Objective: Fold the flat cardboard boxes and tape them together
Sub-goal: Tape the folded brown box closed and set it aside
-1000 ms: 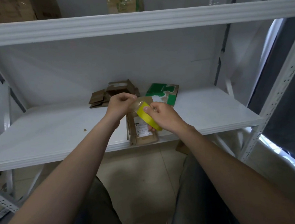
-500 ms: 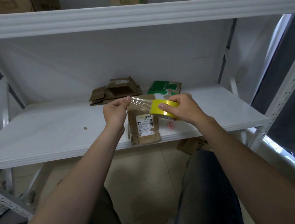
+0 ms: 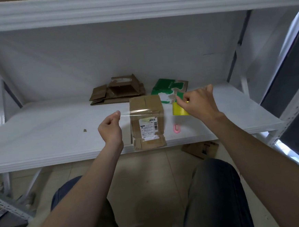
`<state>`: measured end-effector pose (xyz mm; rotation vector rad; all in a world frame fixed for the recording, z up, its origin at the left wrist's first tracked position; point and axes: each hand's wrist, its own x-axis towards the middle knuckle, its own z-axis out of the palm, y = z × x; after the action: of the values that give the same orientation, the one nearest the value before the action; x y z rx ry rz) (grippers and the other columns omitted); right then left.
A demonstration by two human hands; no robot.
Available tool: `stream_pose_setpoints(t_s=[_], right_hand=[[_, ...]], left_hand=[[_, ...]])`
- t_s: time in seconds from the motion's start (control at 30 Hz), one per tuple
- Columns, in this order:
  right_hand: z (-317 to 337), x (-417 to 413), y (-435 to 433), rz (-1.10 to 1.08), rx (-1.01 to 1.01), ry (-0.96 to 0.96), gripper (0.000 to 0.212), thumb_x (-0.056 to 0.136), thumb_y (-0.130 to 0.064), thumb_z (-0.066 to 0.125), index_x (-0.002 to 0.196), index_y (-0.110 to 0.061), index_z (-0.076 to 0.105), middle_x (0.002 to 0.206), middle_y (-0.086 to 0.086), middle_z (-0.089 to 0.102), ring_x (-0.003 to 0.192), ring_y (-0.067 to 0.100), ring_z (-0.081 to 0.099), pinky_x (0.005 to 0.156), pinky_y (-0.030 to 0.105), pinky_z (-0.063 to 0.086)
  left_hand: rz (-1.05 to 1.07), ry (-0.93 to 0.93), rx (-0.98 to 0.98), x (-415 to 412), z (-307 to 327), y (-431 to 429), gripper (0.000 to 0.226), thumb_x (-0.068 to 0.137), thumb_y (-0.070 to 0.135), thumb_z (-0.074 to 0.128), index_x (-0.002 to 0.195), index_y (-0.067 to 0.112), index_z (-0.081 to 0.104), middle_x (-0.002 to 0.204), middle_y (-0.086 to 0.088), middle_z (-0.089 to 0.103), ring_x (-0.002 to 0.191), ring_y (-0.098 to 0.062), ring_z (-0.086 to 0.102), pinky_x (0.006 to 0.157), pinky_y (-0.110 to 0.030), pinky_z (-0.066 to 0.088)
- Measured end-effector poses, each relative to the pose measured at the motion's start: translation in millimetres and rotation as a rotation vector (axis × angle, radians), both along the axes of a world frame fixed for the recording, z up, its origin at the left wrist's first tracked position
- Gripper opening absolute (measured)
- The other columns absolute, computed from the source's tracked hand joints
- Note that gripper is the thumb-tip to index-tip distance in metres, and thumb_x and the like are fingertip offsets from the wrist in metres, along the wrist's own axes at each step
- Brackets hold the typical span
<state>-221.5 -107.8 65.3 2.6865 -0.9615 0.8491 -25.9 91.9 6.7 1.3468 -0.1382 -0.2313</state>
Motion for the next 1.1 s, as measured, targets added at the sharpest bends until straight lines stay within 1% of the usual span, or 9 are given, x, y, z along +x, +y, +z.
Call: stream_pose_setpoints(t_s=[0.2,0.43,0.6,0.7,0.77,0.83,0.97,1.03,1.1], right_hand=[[-20,25,-19,-0.009,-0.026,0.008,0.059,0.101,-0.046,0.050,0.051,-0.029,0.024,0.046,-0.007,0.040,0.050,0.020,0.040,0.080,0.040,0.023],[-58,60,-54,-0.027,-0.107,0.039,0.060,0.099,-0.050,0.029,0.050,-0.018,0.043,0.044,-0.002,0.040,0.045,0.022,0.039,0.076,0.040,0.026],[-69,88,-68,-0.034,-0.141,-0.035,0.053,0.098,-0.042,0.041,0.051,-0.019,0.040,0.046,-0.004,0.033,0.044,0.023,0.034,0.071,0.040,0.030],[-73,93,-73,-0.046,-0.112,-0.048,0.051,0.096,-0.038,0.052,0.049,-0.019,0.044,0.047,-0.005,0.029,0.043,0.024,0.032,0.069,0.038,0.022],[-75,95,-74,-0.043,-0.052,-0.055,0.051,0.094,-0.036,0.060,0.049,-0.020,0.043,0.045,-0.005,0.029,0.042,0.025,0.035,0.069,0.037,0.015],[-75,97,-75,-0.055,0.015,-0.049,0.051,0.096,-0.041,0.056,0.050,-0.020,0.045,0.046,-0.003,0.037,0.046,0.026,0.040,0.070,0.036,0.013],[-75,100,-76,-0.075,0.097,-0.076,0.051,0.099,-0.047,0.051,0.057,-0.019,0.056,0.055,-0.002,0.051,0.057,0.023,0.046,0.071,0.037,0.012],[-76,101,-74,-0.100,0.117,-0.112,0.050,0.099,-0.048,0.052,0.058,-0.020,0.057,0.057,-0.002,0.051,0.058,0.021,0.046,0.071,0.036,0.010],[-77,101,-73,-0.123,0.130,-0.133,0.051,0.100,-0.048,0.051,0.057,-0.020,0.055,0.055,-0.003,0.047,0.057,0.020,0.044,0.070,0.035,0.009]], left_hand=[[0.025,0.009,0.037,13,-14,-21,0.010,0.093,0.023,0.072,0.097,0.017,0.079,0.087,0.017,0.073,0.093,-0.002,0.067,0.098,-0.046,0.056],[0.045,-0.123,0.133,30,-30,-57,0.010,0.099,0.023,0.063,0.100,0.017,0.072,0.091,0.007,0.071,0.087,-0.007,0.066,0.092,-0.037,0.058],[-0.022,-0.247,0.253,40,-46,-83,0.017,0.105,0.029,0.051,0.112,0.018,0.061,0.101,0.007,0.065,0.095,-0.007,0.063,0.091,-0.035,0.055],[-0.107,-0.278,0.247,52,-54,-94,0.031,0.105,0.035,0.051,0.134,0.026,0.045,0.102,0.003,0.060,0.095,-0.015,0.066,0.084,-0.030,0.056],[-0.184,-0.224,0.265,62,-60,-97,0.044,0.104,0.041,0.051,0.141,0.029,0.032,0.101,-0.003,0.056,0.094,-0.022,0.066,0.086,-0.035,0.056],[-0.222,-0.234,0.311,67,-63,-97,0.039,0.103,0.043,0.050,0.134,0.027,0.033,0.099,-0.006,0.054,0.097,-0.030,0.065,0.089,-0.042,0.055],[-0.133,-0.379,0.346,69,-55,-93,0.014,0.102,0.022,0.057,0.110,0.020,0.045,0.095,0.002,0.054,0.087,-0.014,0.058,0.077,-0.036,0.052],[-0.053,-0.446,0.375,66,-45,-91,0.023,0.095,-0.002,0.053,0.108,0.016,0.049,0.096,0.003,0.058,0.082,-0.004,0.057,0.072,-0.029,0.051],[-0.056,-0.420,0.390,56,-31,-91,0.033,0.092,-0.007,0.043,0.116,0.015,0.046,0.095,0.003,0.062,0.078,-0.002,0.059,0.067,-0.027,0.048]])
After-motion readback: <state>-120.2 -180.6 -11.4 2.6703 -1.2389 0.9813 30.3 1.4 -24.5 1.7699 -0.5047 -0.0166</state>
